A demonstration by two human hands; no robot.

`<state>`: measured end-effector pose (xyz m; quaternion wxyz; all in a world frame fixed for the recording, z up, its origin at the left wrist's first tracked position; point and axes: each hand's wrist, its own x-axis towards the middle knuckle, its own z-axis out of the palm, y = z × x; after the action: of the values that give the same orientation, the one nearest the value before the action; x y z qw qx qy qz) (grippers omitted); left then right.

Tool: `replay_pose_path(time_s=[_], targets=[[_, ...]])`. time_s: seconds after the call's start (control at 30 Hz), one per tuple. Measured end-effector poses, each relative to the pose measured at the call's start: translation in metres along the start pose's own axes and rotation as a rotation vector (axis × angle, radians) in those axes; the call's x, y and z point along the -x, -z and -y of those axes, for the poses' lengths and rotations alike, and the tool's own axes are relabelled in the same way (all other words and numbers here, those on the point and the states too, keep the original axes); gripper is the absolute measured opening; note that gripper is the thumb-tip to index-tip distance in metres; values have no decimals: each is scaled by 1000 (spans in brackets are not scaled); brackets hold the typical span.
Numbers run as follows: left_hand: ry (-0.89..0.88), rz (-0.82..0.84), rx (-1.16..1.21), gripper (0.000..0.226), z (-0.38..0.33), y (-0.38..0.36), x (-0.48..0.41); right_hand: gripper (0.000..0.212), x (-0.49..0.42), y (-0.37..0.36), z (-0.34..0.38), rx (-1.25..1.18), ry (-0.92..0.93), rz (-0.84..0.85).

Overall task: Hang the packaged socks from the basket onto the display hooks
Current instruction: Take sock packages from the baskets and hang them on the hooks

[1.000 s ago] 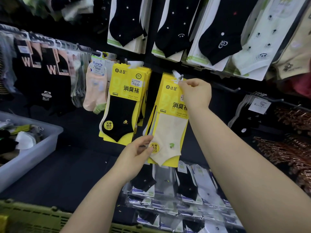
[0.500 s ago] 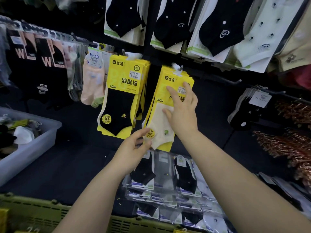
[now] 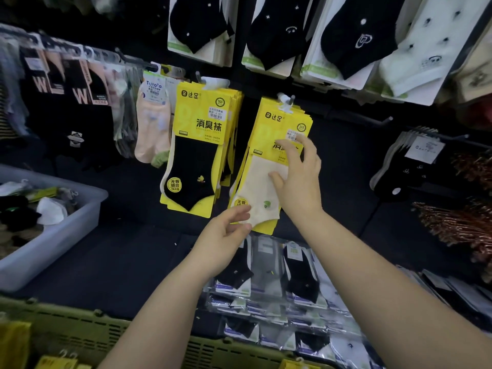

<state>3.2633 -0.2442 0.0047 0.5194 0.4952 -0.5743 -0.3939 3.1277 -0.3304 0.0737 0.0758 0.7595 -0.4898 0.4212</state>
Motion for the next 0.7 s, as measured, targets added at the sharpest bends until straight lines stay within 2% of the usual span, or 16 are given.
replay_pose_path(time_s=[0.3,0.4,0.53,0.63,0.7], targets=[[87,143,-115,32,10,-30,55,37,123,45,-22,-245,-155,420],[168,227,-168,30,27,-48,80,30,170,50,-36,-282,-246,674],[252,388,-229,23,59,-79,118,27,237,49,-65,-320,-402,923],[272,535,-311,24,85,-105,140,28,297,50,-93,-263,-521,1075],[291,635,-368,25,98,-117,150,41,332,54,-108,-174,-517,1108]])
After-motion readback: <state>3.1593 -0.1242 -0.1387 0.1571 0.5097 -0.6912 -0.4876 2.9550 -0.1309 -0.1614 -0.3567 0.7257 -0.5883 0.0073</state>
